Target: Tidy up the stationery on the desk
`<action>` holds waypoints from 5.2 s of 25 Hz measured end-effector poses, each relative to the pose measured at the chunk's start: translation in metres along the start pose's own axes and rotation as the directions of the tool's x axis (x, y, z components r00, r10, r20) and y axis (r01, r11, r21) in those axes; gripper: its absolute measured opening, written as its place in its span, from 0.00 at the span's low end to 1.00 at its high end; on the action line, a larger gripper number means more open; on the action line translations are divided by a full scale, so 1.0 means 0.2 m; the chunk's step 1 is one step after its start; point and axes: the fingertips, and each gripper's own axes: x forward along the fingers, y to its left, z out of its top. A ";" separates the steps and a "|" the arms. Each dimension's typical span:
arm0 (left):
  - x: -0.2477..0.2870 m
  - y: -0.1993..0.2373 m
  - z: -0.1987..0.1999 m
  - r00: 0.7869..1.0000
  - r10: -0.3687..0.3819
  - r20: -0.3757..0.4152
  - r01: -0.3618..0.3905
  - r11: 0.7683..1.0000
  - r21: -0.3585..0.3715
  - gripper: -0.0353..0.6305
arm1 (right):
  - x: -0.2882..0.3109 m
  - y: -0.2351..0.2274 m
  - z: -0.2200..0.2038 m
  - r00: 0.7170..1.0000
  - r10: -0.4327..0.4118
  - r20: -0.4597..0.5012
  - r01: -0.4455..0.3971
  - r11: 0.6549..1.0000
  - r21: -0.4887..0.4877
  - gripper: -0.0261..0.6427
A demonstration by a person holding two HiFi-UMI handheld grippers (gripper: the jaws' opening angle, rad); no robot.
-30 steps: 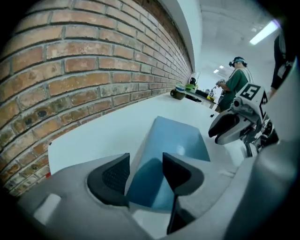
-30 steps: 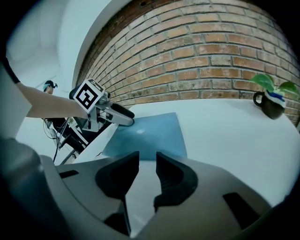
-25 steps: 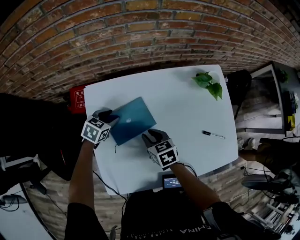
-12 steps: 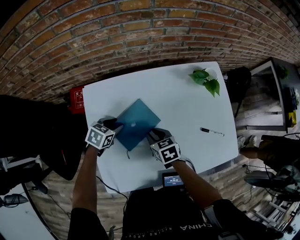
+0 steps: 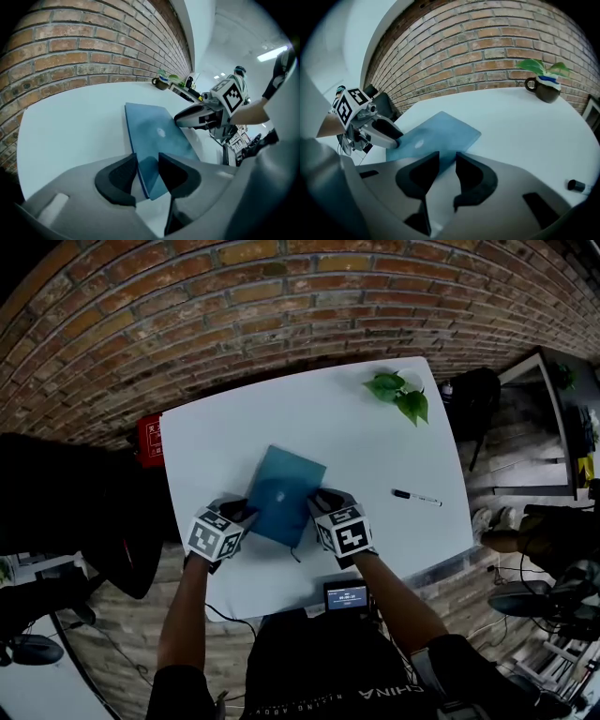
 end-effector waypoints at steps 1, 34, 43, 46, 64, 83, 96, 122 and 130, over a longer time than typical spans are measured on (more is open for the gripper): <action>0.01 -0.03 0.00 1.000 -0.004 0.003 0.004 1.000 -0.004 0.29 | -0.01 -0.02 0.00 1.000 -0.004 0.001 0.004 1.000 0.000 0.22; 0.09 -0.45 -0.03 0.985 0.108 0.132 -0.087 0.984 -0.154 0.22 | -0.17 -0.27 0.06 0.998 -0.009 0.063 0.018 0.989 -0.144 0.13; 0.02 -0.53 0.01 0.958 0.203 0.204 -0.180 0.976 -0.125 0.07 | -0.34 -0.22 -0.04 0.997 0.057 0.047 -0.048 0.984 -0.173 0.05; 0.01 -0.56 0.01 0.952 0.212 0.219 -0.188 0.974 -0.127 0.07 | -0.38 -0.20 -0.07 0.997 0.068 0.040 -0.060 0.983 -0.171 0.05; 0.05 -0.42 0.11 0.941 0.303 0.153 -0.296 0.953 -0.070 0.07 | -0.35 -0.22 -0.09 0.997 0.076 0.021 -0.073 0.990 -0.117 0.08; 0.20 -0.32 0.11 0.972 0.219 0.079 -0.212 0.973 -0.091 0.21 | -0.15 -0.22 -0.12 1.000 0.017 -0.024 -0.016 1.000 0.021 0.31; 0.21 -0.32 0.10 0.975 0.205 0.086 -0.195 0.974 -0.112 0.21 | -0.15 -0.21 -0.13 1.000 0.001 0.002 -0.001 0.996 0.090 0.27; 0.18 -0.30 0.08 0.972 0.206 0.114 -0.191 0.973 -0.133 0.21 | -0.43 0.01 0.11 0.993 0.063 0.098 -0.056 0.996 -0.069 0.12; 0.15 -0.29 0.08 0.973 0.187 0.135 -0.163 0.972 -0.167 0.21 | -0.48 0.17 0.20 0.987 0.103 0.123 -0.084 0.985 -0.150 0.12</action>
